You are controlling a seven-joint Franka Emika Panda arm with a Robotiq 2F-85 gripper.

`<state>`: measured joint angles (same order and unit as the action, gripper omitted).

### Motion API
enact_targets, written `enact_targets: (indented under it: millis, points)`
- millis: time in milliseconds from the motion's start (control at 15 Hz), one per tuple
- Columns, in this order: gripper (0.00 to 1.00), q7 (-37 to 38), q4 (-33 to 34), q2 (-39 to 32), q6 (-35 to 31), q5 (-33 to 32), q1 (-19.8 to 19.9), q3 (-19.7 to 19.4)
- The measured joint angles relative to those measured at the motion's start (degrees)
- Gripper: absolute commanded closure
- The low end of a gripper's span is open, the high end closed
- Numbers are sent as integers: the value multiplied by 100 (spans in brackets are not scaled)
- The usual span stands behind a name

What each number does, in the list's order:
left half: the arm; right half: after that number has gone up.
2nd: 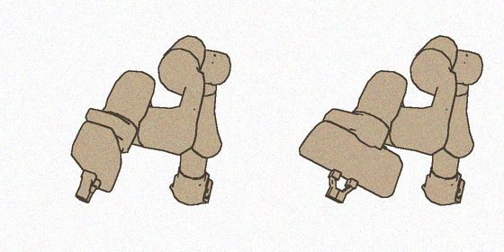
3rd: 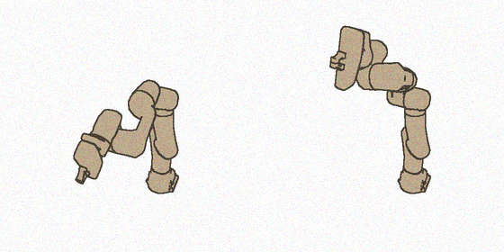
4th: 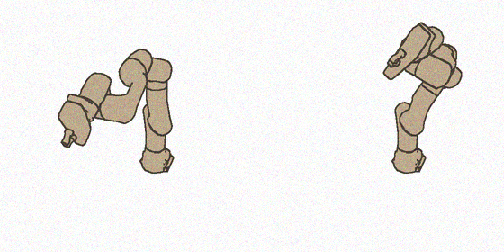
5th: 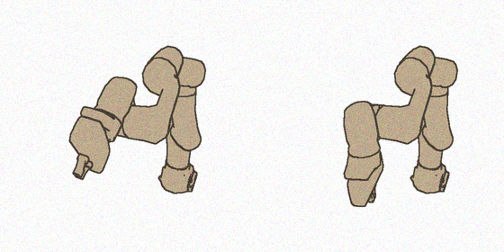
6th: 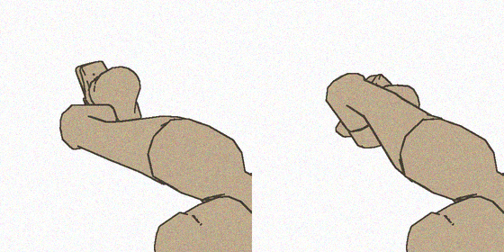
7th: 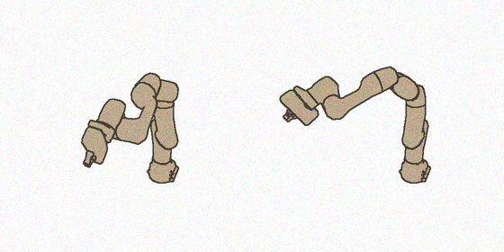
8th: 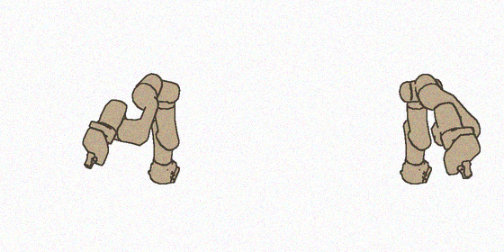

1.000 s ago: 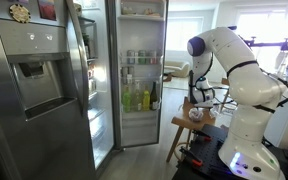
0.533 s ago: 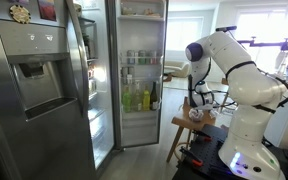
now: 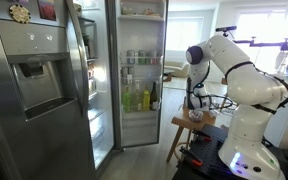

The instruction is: Pick up the plastic bag from the brown chair and put it in the door of the fridge.

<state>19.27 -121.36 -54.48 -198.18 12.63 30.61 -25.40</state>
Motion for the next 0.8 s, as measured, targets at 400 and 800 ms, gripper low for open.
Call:
enact_targets:
  millis: [400,800]
  points:
    - [0,-4,286,-58,19,7,61,96]
    - [0,-89,126,-240,230,271,22,75]
